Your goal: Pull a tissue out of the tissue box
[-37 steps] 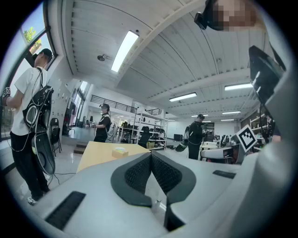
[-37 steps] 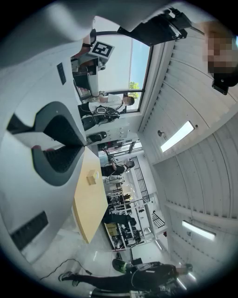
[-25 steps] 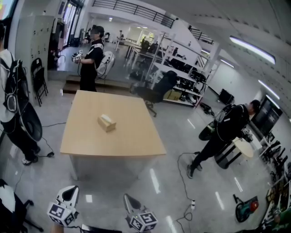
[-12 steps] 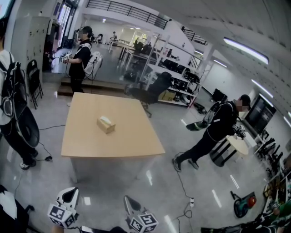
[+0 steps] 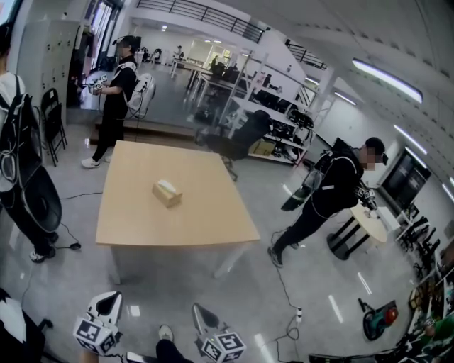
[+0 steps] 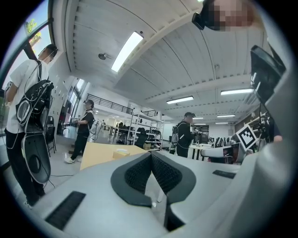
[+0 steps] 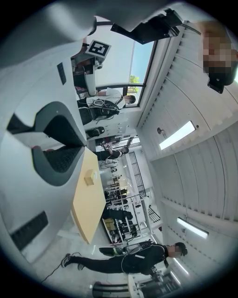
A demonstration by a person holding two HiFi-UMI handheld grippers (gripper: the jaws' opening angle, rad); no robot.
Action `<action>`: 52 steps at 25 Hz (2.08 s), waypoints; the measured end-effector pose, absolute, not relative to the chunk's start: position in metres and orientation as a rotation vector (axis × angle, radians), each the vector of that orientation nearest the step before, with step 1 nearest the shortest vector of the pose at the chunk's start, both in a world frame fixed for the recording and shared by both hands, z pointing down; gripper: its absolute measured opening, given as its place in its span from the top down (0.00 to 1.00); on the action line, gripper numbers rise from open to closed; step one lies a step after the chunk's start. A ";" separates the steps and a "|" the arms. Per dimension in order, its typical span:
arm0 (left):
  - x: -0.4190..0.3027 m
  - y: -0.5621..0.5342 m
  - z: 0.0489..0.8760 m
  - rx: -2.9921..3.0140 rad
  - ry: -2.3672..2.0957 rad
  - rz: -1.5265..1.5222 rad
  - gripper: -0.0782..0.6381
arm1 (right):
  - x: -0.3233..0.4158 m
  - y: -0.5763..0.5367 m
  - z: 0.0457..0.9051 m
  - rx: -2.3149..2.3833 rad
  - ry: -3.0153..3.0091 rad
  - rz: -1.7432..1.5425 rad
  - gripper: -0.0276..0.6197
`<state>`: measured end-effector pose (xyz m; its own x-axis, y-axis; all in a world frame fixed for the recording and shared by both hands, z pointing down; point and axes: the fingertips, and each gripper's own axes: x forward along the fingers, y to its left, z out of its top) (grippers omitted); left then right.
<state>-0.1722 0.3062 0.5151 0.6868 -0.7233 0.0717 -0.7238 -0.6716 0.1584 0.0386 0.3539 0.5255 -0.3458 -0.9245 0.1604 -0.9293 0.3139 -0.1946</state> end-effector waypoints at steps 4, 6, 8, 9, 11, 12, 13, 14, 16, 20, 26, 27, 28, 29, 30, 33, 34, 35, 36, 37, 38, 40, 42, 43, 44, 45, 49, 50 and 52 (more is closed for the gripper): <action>-0.168 0.287 0.521 2.723 -1.186 -0.015 0.88 | 0.044 0.336 0.532 1.792 -2.513 0.408 0.94; -0.161 0.278 0.520 2.722 -1.177 -0.002 0.88 | 0.049 0.326 0.533 1.784 -2.519 0.412 0.94; -0.154 0.267 0.517 2.720 -1.164 0.017 0.88 | 0.055 0.313 0.533 1.789 -2.519 0.416 0.94; -0.152 0.260 0.516 2.720 -1.163 0.021 0.88 | 0.057 0.305 0.532 1.793 -2.517 0.418 0.94; -0.150 0.244 0.516 2.719 -1.168 0.021 0.88 | 0.059 0.290 0.530 1.794 -2.514 0.425 0.94; -0.148 0.237 0.517 2.718 -1.171 0.019 0.88 | 0.060 0.282 0.531 1.787 -2.517 0.427 0.94; -0.146 0.230 0.516 2.717 -1.170 0.019 0.88 | 0.062 0.275 0.532 1.781 -2.520 0.429 0.94; -0.143 0.224 0.517 2.716 -1.170 0.020 0.88 | 0.064 0.267 0.533 1.779 -2.521 0.432 0.94; -0.139 0.210 0.517 2.712 -1.174 0.024 0.88 | 0.067 0.252 0.533 1.778 -2.518 0.441 0.94; -0.133 0.183 0.512 2.701 -1.192 0.032 0.88 | 0.074 0.224 0.529 1.757 -2.535 0.450 0.94; -0.122 0.147 0.510 2.685 -1.223 0.036 0.88 | 0.085 0.183 0.530 1.718 -2.577 0.474 0.94; -0.120 0.143 0.510 2.681 -1.226 0.037 0.88 | 0.086 0.177 0.531 1.710 -2.582 0.481 0.94; -0.118 0.139 0.511 2.676 -1.231 0.039 0.88 | 0.087 0.173 0.532 1.703 -2.584 0.487 0.94; -0.116 0.136 0.512 2.671 -1.235 0.043 0.88 | 0.089 0.169 0.534 1.702 -2.584 0.493 0.94; -0.115 0.133 0.513 2.667 -1.240 0.046 0.88 | 0.092 0.165 0.535 1.705 -2.582 0.500 0.94; -0.110 0.122 0.515 2.663 -1.250 0.054 0.88 | 0.097 0.152 0.537 1.696 -2.587 0.510 0.94; -0.107 0.118 0.514 2.659 -1.252 0.055 0.88 | 0.099 0.148 0.537 1.682 -2.592 0.508 0.94; -0.104 0.114 0.515 2.655 -1.255 0.056 0.88 | 0.102 0.144 0.537 1.672 -2.597 0.507 0.94; -0.100 0.109 0.515 2.651 -1.258 0.059 0.88 | 0.106 0.140 0.537 1.668 -2.601 0.509 0.94; -0.097 0.105 0.516 2.648 -1.261 0.067 0.88 | 0.110 0.135 0.537 1.667 -2.606 0.512 0.94; -0.093 0.100 0.516 2.647 -1.266 0.075 0.88 | 0.114 0.130 0.537 1.667 -2.612 0.515 0.94; -0.086 0.089 0.511 2.644 -1.287 0.085 0.88 | 0.120 0.120 0.536 1.665 -2.624 0.518 0.94; -0.080 0.083 0.509 2.643 -1.298 0.084 0.88 | 0.125 0.113 0.535 1.658 -2.632 0.518 0.94; -0.078 0.082 0.510 2.646 -1.295 0.077 0.88 | 0.128 0.110 0.535 1.656 -2.632 0.517 0.94; -0.075 0.080 0.512 2.646 -1.288 0.066 0.88 | 0.132 0.108 0.535 1.656 -2.627 0.515 0.94; -0.072 0.079 0.513 2.643 -1.282 0.054 0.88 | 0.135 0.105 0.535 1.660 -2.618 0.513 0.94; -0.066 0.068 0.508 2.647 -1.293 0.038 0.88 | 0.139 0.094 0.541 1.659 -2.614 0.516 0.94; -0.066 0.064 0.509 2.647 -1.297 0.041 0.88 | 0.139 0.091 0.543 1.657 -2.614 0.514 0.94; -0.067 0.057 0.514 2.645 -1.295 0.046 0.88 | 0.139 0.083 0.547 1.656 -2.614 0.518 0.94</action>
<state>-0.0670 0.0566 0.5142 0.6163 -0.7793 0.1132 -0.7853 -0.5976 0.1615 0.1388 0.0833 0.5471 -0.4429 -0.8788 0.1776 -0.8801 0.3884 -0.2730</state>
